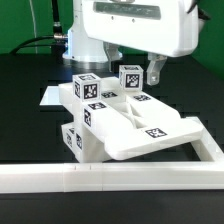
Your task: Assemble chair
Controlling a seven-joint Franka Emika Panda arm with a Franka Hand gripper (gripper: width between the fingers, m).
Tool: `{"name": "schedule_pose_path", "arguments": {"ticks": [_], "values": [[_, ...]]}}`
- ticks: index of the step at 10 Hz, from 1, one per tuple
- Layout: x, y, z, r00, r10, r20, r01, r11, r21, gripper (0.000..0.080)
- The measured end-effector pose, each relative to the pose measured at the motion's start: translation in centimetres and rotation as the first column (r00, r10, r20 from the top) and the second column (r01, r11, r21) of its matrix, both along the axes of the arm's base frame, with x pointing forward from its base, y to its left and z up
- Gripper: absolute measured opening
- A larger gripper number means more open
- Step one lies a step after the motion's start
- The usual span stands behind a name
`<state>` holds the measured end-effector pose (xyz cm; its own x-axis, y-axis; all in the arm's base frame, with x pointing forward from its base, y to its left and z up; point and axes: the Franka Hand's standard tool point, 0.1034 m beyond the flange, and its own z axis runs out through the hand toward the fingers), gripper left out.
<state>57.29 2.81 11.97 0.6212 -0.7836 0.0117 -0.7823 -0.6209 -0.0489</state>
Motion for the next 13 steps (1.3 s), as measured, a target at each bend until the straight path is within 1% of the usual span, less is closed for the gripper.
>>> {"name": "schedule_pose_path", "arguments": {"ticks": [4,6,7,8,10,11,12,13], "values": [[0.21,-0.18,0.07,0.971,0.24,0.016,-0.24,0.971,-0.018,0.0649],[0.2,-0.27,0.05,0.926,0.378,0.014,-0.377,0.926,-0.031,0.0649],[0.03,-0.31,-0.09,0.873,0.488,0.004,-0.487,0.872,-0.048,0.0649],[-0.17,-0.16,-0.27,0.843,0.537,-0.002,-0.537,0.842,-0.053,0.0649],[-0.59,0.07,-0.69,0.757,0.653,-0.007,-0.652,0.755,-0.066,0.0649],[-0.63,0.06,-0.75,0.681,0.732,-0.016,-0.731,0.678,-0.075,0.0649],[-0.62,0.0,-0.75,0.65,0.76,-0.019,-0.759,0.647,-0.076,0.0649],[-0.55,-0.06,-0.7,0.637,0.771,-0.019,-0.769,0.634,-0.078,0.0636]]}}
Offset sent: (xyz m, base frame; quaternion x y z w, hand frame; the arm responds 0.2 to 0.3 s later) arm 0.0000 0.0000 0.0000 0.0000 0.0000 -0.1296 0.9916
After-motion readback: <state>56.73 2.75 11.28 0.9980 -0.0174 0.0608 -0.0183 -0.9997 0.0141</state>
